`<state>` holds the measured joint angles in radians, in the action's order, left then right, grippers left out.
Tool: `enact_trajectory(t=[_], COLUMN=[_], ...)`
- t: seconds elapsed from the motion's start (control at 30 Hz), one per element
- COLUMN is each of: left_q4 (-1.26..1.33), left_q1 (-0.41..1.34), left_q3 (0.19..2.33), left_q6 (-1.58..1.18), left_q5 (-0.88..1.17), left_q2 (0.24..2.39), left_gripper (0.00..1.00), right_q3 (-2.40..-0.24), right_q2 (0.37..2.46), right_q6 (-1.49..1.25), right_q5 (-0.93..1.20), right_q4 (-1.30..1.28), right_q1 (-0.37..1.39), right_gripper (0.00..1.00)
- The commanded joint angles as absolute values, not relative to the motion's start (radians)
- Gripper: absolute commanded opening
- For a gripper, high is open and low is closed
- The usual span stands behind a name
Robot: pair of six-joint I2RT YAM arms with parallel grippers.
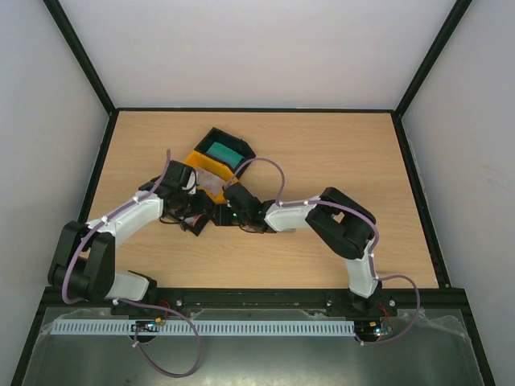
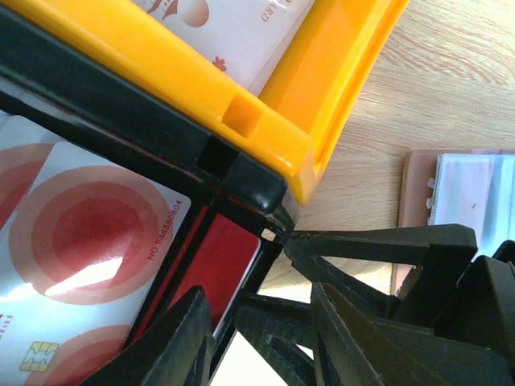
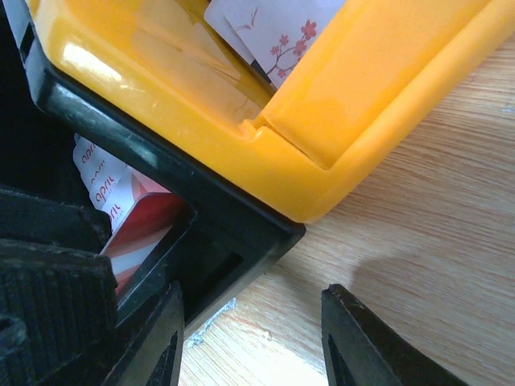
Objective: Put the credit cards into the card holder
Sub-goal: Pick up the credit card from the storage box.
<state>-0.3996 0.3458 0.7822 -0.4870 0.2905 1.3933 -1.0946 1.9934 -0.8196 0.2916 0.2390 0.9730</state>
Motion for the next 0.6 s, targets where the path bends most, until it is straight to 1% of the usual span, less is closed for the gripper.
enact_trajectory(t=[0.0, 0.17, 0.57], left_q4=[-0.462, -0.458, -0.449], left_q1=[0.356, 0.357, 0.357], left_q3=[0.771, 0.762, 0.733], left_q6=[-0.517, -0.527, -0.572], left_q5=[0.352, 0.333, 0.356], left_q2=[1.364, 1.356, 1.395], left_gripper=[0.41, 0.51, 0.52], right_q3=[-1.054, -1.038, -1.027], right_q2=[1.958, 1.938, 1.934], right_q6=[-0.815, -0.816, -0.823], right_q5=[0.237, 0.226, 0.219], right_q4=[0.222, 0.231, 0.229], right_q1=[0.979, 0.977, 0.978], right_gripper=[0.45, 0.45, 0.45])
